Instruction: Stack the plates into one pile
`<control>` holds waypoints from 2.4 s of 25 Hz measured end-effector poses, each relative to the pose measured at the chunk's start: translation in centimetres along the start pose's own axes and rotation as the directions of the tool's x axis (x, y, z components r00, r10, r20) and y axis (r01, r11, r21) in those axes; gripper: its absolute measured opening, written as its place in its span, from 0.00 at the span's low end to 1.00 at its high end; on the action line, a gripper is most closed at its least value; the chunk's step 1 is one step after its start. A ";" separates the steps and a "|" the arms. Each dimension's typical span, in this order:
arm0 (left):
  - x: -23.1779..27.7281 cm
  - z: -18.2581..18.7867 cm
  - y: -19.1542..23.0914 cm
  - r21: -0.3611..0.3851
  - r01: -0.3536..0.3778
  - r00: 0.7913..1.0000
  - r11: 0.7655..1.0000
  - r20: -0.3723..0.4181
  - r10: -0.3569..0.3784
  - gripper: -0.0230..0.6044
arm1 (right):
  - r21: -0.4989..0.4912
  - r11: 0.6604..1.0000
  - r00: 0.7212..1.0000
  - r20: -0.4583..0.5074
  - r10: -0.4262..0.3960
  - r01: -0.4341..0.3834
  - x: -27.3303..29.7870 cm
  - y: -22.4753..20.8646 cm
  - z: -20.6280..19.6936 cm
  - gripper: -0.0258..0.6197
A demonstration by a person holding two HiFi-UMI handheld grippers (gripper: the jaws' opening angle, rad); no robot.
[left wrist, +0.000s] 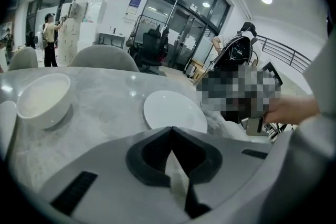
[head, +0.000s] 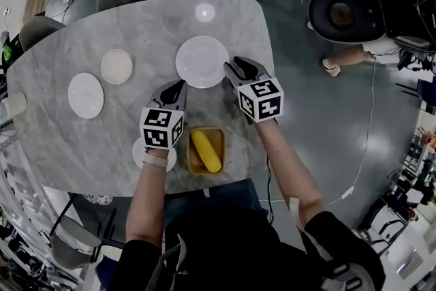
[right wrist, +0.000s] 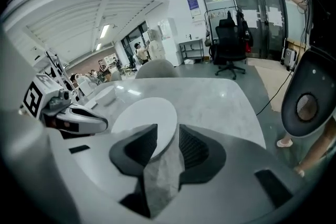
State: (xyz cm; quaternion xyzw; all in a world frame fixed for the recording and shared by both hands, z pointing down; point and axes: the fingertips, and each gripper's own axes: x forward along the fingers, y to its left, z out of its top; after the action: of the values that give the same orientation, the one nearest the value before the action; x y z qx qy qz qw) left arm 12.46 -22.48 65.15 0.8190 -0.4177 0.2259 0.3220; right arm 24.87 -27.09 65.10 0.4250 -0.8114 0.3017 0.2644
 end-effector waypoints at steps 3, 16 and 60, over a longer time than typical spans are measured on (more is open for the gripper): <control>0.8 -0.5 0.3 -0.004 -0.009 1.000 1.000 -0.017 0.009 0.05 | 0.017 1.000 1.000 -0.009 0.021 -0.021 0.4 0.1 -0.4 0.23; 1.7 -1.2 1.0 0.027 -0.067 0.996 0.997 -0.062 0.068 0.05 | 0.070 0.992 0.994 -0.024 0.109 -0.107 1.6 0.8 -0.4 0.26; -18.8 -7.9 5.3 0.001 -0.077 0.995 0.997 -0.058 0.077 0.05 | 0.144 0.969 0.980 0.028 0.198 -0.200 -6.1 22.5 -2.3 0.08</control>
State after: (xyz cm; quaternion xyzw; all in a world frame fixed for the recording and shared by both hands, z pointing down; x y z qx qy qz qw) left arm -3.03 -9.06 60.44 0.7953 -0.4396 0.2614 0.3256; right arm 9.25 -11.95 56.48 0.3619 -0.8273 0.3826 0.1956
